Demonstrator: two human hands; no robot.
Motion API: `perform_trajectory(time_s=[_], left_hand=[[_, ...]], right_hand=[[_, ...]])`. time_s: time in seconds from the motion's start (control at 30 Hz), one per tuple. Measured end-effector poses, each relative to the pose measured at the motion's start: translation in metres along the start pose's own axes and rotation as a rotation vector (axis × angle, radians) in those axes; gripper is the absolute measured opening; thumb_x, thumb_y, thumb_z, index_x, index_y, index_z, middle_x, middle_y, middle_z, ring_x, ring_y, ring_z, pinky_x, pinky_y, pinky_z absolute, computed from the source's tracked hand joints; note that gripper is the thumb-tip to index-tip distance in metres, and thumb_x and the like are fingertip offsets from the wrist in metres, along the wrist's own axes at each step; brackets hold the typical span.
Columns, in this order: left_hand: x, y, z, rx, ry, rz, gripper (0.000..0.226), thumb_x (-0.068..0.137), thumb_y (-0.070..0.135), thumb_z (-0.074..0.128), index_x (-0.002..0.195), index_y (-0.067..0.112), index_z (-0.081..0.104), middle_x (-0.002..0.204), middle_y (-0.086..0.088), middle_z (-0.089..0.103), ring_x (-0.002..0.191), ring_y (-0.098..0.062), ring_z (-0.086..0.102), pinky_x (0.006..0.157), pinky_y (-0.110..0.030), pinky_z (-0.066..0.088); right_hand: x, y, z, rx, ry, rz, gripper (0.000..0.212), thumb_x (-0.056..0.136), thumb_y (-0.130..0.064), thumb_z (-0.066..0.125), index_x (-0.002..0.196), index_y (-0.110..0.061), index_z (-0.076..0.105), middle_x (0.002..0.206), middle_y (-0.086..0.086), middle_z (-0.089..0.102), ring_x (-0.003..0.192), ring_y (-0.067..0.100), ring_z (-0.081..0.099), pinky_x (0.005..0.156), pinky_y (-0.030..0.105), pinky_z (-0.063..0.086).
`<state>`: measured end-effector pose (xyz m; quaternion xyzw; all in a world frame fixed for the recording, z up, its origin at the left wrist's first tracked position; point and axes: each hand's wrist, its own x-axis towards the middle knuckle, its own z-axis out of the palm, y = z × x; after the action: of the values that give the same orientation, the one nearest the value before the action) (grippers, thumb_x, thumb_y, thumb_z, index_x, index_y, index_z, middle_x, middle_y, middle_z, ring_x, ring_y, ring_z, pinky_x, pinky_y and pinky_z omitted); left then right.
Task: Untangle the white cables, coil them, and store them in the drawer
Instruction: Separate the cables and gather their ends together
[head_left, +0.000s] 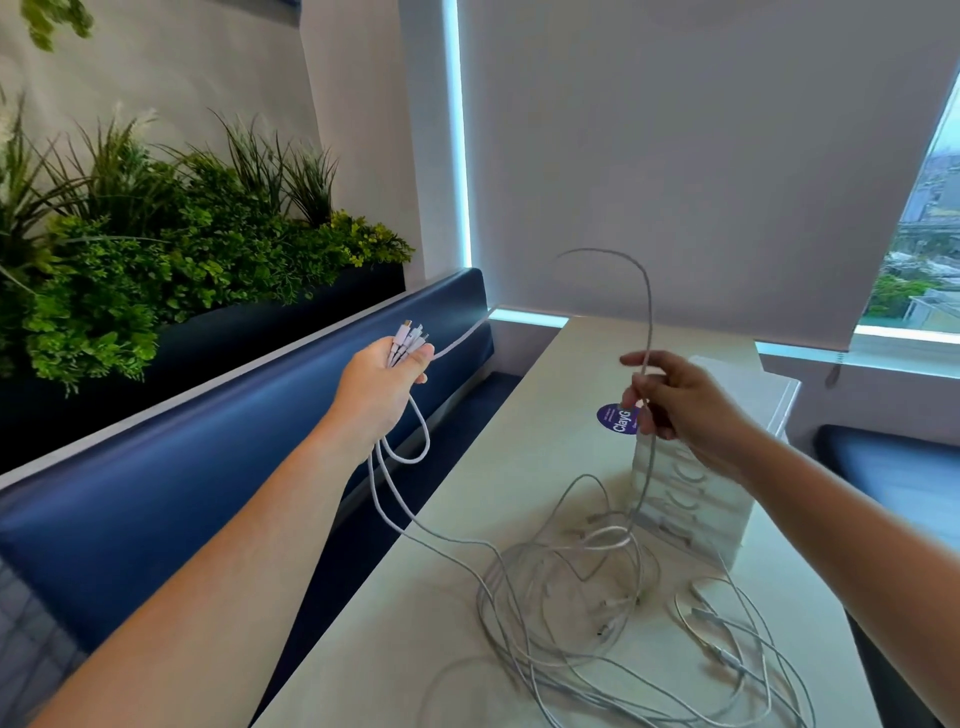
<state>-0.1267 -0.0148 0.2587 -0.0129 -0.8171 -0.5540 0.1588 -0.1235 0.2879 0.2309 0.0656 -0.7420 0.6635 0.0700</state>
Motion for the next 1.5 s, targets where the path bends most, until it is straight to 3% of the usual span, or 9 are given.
perform_trajectory(time_s=[0.13, 0.3, 0.43, 0.63, 0.77, 1.03, 1.17, 1.37, 1.5], left_hand=[[0.002, 0.001, 0.000, -0.018, -0.013, 0.000, 0.018, 0.099, 0.037, 0.054, 0.090, 0.025, 0.063, 0.078, 0.010, 0.067, 0.052, -0.006, 0.038, 0.053, -0.025, 0.032], [0.002, 0.000, -0.004, -0.038, -0.026, 0.022, 0.022, 0.101, 0.038, 0.048, 0.105, 0.024, 0.064, 0.100, 0.012, 0.074, 0.044, -0.002, 0.037, 0.051, -0.023, 0.031], [0.000, 0.002, -0.004, -0.053, -0.030, 0.032, 0.019, 0.102, 0.037, 0.045, 0.098, 0.029, 0.061, 0.098, 0.011, 0.072, 0.044, -0.006, 0.029, 0.047, -0.022, 0.030], [-0.007, 0.015, 0.006, -0.242, -0.090, 0.044, 0.026, 0.104, 0.037, 0.040, 0.089, 0.019, 0.049, 0.062, 0.007, 0.037, 0.048, -0.005, 0.029, 0.046, -0.018, 0.025], [-0.018, 0.030, 0.013, -0.398, -0.132, 0.049, 0.029, 0.105, 0.038, 0.037, 0.086, 0.017, 0.042, 0.056, 0.010, 0.029, 0.047, -0.006, 0.020, 0.041, -0.019, 0.017], [-0.030, 0.039, 0.007, -0.418, -0.117, 0.123, 0.029, 0.104, 0.036, 0.037, 0.084, 0.017, 0.042, 0.056, 0.009, 0.029, 0.047, -0.006, 0.020, 0.041, -0.020, 0.017], [-0.033, 0.034, 0.000, -0.468, -0.051, 0.112, 0.028, 0.105, 0.035, 0.036, 0.084, 0.018, 0.041, 0.057, 0.009, 0.027, 0.048, -0.007, 0.017, 0.042, -0.022, 0.014], [-0.043, 0.037, 0.006, -0.617, 0.121, 0.129, 0.033, 0.106, 0.034, 0.031, 0.078, 0.018, 0.036, 0.057, 0.009, 0.027, 0.047, -0.006, 0.020, 0.039, -0.018, 0.021], [-0.043, 0.044, 0.003, -0.631, 0.219, 0.146, 0.034, 0.106, 0.036, 0.030, 0.078, 0.018, 0.036, 0.059, 0.008, 0.029, 0.047, -0.006, 0.022, 0.041, -0.019, 0.023]], right_hand=[[-0.005, 0.012, -0.002, 0.014, -0.194, 0.151, 0.024, 0.101, -0.011, 0.040, 0.117, -0.010, 0.058, 0.059, 0.006, 0.057, 0.037, 0.009, 0.031, 0.038, 0.019, 0.023], [-0.023, 0.037, -0.006, -1.066, -0.677, 0.499, 0.030, 0.097, -0.006, 0.038, 0.122, -0.001, 0.056, 0.080, 0.000, 0.063, 0.059, 0.012, 0.061, 0.043, 0.017, 0.036], [-0.020, 0.035, 0.000, -1.663, -0.681, 0.173, 0.041, 0.100, -0.036, 0.041, 0.128, -0.010, 0.056, 0.113, 0.004, 0.062, 0.102, 0.018, 0.058, 0.094, 0.031, 0.046], [-0.024, -0.005, 0.065, -0.986, -0.483, -0.290, 0.043, 0.094, -0.040, 0.052, 0.134, -0.023, 0.048, 0.127, -0.005, 0.053, 0.109, 0.008, 0.054, 0.095, 0.024, 0.044], [-0.031, -0.018, 0.120, -0.730, -0.568, -0.320, 0.041, 0.099, -0.032, 0.046, 0.138, -0.022, 0.044, 0.129, -0.005, 0.052, 0.112, 0.010, 0.052, 0.097, 0.025, 0.042], [-0.033, -0.002, 0.147, -0.738, -0.571, -0.420, 0.031, 0.099, -0.031, 0.045, 0.091, -0.008, 0.064, 0.087, 0.006, 0.063, 0.083, 0.020, 0.054, 0.079, 0.039, 0.045], [-0.034, 0.006, 0.134, -0.738, -0.517, -0.391, 0.035, 0.100, -0.042, 0.037, 0.071, -0.031, 0.054, 0.071, -0.011, 0.058, 0.082, 0.013, 0.052, 0.076, 0.031, 0.043], [-0.038, 0.013, 0.127, -0.628, -0.367, -0.283, 0.044, 0.100, -0.047, 0.032, 0.068, -0.022, 0.050, 0.072, 0.009, 0.059, 0.070, 0.022, 0.054, 0.071, 0.039, 0.046], [-0.051, 0.030, 0.122, -0.715, -0.343, -0.248, 0.042, 0.100, -0.047, 0.029, 0.067, -0.025, 0.044, 0.063, -0.002, 0.050, 0.063, 0.017, 0.047, 0.062, 0.031, 0.040]])
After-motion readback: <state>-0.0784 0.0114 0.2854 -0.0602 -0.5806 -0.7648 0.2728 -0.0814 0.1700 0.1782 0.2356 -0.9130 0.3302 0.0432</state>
